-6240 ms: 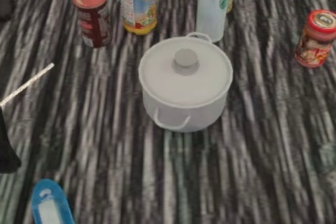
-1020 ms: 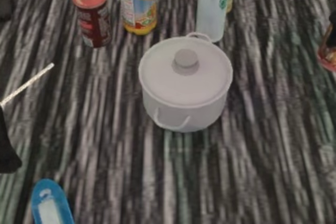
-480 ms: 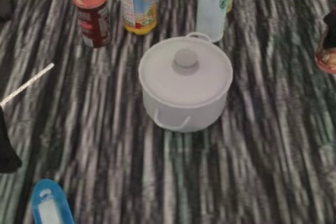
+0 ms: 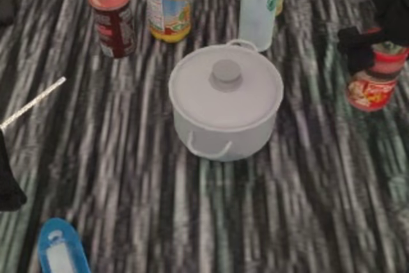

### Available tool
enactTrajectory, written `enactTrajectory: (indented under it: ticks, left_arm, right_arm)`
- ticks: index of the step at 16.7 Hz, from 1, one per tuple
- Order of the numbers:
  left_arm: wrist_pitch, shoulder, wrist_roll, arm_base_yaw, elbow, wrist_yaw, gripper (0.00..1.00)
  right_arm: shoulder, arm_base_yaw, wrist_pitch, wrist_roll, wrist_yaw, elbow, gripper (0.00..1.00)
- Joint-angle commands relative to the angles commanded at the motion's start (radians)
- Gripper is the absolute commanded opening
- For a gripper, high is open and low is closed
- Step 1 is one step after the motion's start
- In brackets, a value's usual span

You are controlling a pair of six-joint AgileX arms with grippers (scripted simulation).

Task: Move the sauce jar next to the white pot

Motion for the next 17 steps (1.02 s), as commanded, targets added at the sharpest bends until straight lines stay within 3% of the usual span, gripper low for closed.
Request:
enactTrajectory:
  ticks: [4,7,17]
  left_arm:
    - [0.0,0.0,0.0,0.0,0.0,0.0,1.0]
    - [0.0,0.0,0.0,0.0,0.0,0.0,1.0]
    - [0.0,0.0,0.0,0.0,0.0,0.0,1.0]
  right_arm:
    - [-0.031,0.088,0.088,0.285,0.079,-0.097,0.0]
    - [-0.048,0.131,0.133,0.398,0.117,-0.145,0.0]
    - [-0.02,0.137,0.205,0.417,0.122,-0.188,0.0]
